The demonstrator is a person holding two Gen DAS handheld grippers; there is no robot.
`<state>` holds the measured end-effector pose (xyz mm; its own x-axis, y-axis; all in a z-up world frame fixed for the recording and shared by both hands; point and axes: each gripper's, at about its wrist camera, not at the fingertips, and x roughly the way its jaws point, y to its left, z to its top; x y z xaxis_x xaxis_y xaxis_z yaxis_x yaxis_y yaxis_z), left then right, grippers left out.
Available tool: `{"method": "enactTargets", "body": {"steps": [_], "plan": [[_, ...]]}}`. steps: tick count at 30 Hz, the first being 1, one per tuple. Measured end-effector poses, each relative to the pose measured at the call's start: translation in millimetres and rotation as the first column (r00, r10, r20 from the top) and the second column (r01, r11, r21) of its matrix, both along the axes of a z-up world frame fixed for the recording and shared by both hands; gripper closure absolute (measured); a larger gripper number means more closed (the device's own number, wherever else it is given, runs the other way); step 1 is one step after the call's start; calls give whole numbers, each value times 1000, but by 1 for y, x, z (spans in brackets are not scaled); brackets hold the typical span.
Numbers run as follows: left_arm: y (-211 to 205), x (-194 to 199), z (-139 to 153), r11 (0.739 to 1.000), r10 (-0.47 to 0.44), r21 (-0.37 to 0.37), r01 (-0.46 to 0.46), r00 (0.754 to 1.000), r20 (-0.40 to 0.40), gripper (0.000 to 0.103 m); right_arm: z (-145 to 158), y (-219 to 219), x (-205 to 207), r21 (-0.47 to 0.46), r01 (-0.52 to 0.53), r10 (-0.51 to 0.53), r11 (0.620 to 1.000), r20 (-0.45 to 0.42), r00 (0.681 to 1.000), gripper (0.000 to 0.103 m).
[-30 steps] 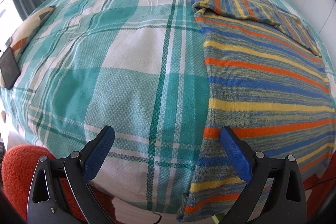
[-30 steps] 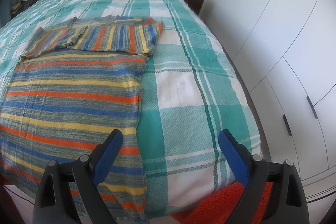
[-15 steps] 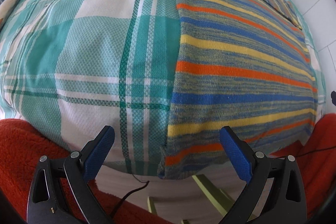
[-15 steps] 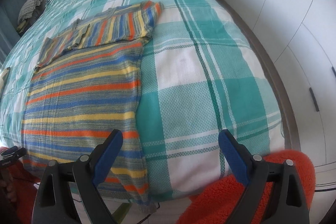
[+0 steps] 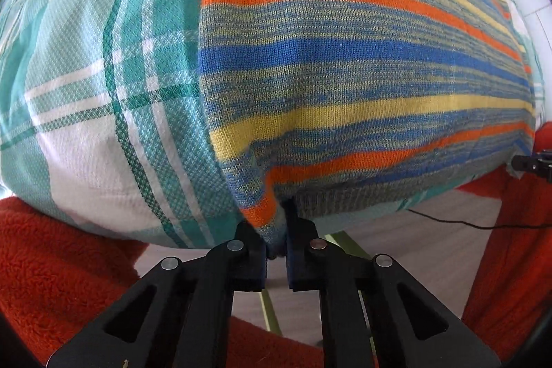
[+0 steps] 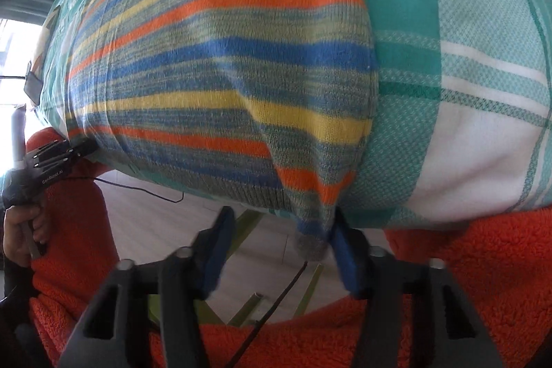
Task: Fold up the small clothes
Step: 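Grasp the hem with both grippers and fold it up over the collar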
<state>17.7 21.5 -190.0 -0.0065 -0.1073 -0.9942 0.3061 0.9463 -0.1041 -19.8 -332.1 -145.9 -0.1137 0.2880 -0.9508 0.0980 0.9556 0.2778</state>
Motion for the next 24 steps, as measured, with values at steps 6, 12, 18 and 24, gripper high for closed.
{"method": "enactTargets", "body": {"steps": [6,12,18,24], "plan": [[22,2,43,979,77,-191,-74,997,10,98,36,-18,2,91,47,-54,995,68,996,96],[29,84,102,919,175,-373,-131,981,86,98,96,-53,59,279,139,-207,950,231,951,96],[-1,256,131,869,286,-461,-182,944,166,95,129,-93,205,260,192,-284,946,387,877,96],[1,338,102,854,474,-351,-385,853,216,32,109,-144,317,220,395,-450,892,515,730,36]]}}
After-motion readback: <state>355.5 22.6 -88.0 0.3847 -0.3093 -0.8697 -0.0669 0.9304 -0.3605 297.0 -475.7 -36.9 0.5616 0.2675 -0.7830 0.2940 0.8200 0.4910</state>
